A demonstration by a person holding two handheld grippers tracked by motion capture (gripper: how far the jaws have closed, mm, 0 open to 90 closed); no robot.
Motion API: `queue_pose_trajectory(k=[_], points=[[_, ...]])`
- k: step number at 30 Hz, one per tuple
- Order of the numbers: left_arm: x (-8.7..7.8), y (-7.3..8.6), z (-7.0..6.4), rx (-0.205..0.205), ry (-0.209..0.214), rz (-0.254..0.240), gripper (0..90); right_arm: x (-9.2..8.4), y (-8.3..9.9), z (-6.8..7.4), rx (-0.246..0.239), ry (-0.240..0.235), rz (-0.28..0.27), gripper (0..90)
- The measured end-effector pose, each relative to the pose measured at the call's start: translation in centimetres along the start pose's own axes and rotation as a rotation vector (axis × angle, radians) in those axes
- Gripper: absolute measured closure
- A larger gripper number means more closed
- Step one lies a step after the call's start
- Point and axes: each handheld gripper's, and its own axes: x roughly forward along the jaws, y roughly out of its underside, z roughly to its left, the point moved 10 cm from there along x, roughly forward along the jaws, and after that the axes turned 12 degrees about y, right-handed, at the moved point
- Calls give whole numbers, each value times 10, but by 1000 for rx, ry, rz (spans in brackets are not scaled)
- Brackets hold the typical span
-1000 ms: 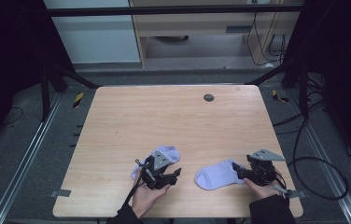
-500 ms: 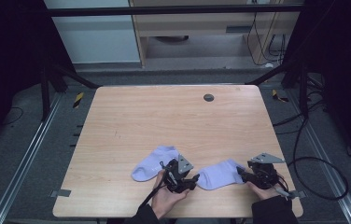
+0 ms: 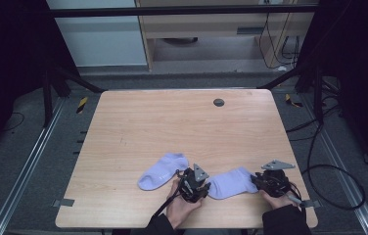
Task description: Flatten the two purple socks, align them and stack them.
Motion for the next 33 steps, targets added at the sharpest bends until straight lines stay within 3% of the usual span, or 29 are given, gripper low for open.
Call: queue_pose_trajectory(k=[4,7,13,19,25,33], points=[[1,0,-1,1,-1,-1,783,-1,0,4,0,-7,10,848],[2,0,-4,4,4,5,854,-2,-2,4,-9,-1,10,857],[-2,-2,-5,-7,33,-10,884,-14,-11,7,13,-29,-41,860],[-27,-7,-4,14,45,-33,886,-30,-22,19,10,-57,-91,861],[-59,-4,8,26,38,-42,886,-44,-33,40,-9,-100,-132,861],[-89,21,25,23,22,-24,885,-48,-41,76,-22,-175,-143,860]])
